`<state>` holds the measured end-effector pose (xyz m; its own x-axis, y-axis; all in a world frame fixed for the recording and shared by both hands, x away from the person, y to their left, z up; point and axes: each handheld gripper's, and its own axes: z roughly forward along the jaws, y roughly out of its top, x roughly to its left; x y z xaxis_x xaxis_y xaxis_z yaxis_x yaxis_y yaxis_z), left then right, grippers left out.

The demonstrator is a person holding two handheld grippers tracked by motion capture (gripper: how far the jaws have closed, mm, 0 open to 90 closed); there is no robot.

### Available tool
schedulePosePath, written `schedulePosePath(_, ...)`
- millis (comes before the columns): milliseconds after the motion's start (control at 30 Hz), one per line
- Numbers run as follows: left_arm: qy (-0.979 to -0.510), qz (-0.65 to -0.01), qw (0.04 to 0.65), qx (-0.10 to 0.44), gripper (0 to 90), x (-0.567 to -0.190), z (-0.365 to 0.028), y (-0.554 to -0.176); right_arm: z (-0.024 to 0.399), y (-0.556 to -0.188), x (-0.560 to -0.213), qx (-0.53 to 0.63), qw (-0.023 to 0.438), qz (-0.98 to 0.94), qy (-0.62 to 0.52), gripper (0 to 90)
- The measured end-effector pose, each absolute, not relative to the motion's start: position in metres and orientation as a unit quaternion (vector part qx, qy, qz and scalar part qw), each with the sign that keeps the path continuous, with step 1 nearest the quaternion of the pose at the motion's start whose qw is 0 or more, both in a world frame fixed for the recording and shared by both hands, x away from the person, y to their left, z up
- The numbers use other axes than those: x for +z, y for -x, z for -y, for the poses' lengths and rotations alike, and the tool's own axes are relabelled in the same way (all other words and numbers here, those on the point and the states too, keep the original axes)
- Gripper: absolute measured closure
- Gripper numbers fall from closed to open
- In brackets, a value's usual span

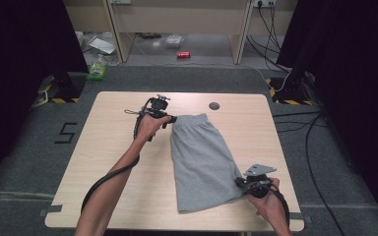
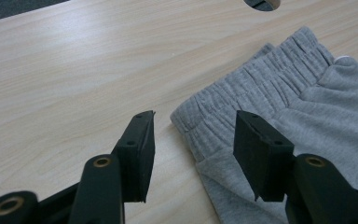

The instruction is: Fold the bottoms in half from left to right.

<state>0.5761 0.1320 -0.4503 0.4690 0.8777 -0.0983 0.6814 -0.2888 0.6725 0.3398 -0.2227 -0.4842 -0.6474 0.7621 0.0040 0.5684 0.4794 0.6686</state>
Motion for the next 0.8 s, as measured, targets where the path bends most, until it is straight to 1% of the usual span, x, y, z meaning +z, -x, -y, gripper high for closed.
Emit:
schedulePosePath(67,-0.79,-0.495,0.332,0.146,48.0,-0.453,-0.134,-0.576,0.233,-0.338,-0.485,0.324,0.15,-0.843,-0.401,86.7)
schedulePosePath(233,-0.791,-0.498,0.327,0.143,47.9,-0.461,-0.133,-0.576,0.245,-0.34,-0.5,0.338,0.126,-0.829,-0.428,86.3)
schedulePosePath(300,-0.791,-0.498,0.326,0.142,47.6,-0.463,-0.132,-0.576,0.245,-0.341,-0.498,0.329,0.133,-0.831,-0.429,80.0)
schedulePosePath(333,-0.791,-0.498,0.326,0.142,47.5,-0.463,-0.132,-0.576,0.245,-0.341,-0.498,0.329,0.133,-0.831,-0.429,80.0)
schedulePosePath(367,-0.789,-0.499,0.329,0.143,47.4,-0.463,-0.133,-0.577,0.244,-0.341,-0.495,0.316,0.153,-0.831,-0.432,72.1)
schedulePosePath(433,-0.789,-0.5,0.328,0.144,47.1,-0.462,-0.133,-0.577,0.244,-0.341,-0.492,0.313,0.165,-0.828,-0.436,68.2)
schedulePosePath(500,-0.787,-0.5,0.331,0.143,46.9,-0.461,-0.134,-0.576,0.245,-0.344,-0.491,0.306,0.175,-0.828,-0.437,66.9)
schedulePosePath(567,-0.786,-0.501,0.333,0.142,46.7,-0.461,-0.134,-0.576,0.248,-0.346,-0.495,0.302,0.165,-0.823,-0.451,64.5)
schedulePosePath(667,-0.784,-0.504,0.334,0.142,46.2,-0.462,-0.134,-0.577,0.253,-0.345,-0.494,0.302,0.173,-0.816,-0.463,57.6)
schedulePosePath(800,-0.783,-0.508,0.332,0.137,45.8,-0.466,-0.129,-0.579,0.243,-0.336,-0.483,0.321,0.183,-0.818,-0.44,52.9)
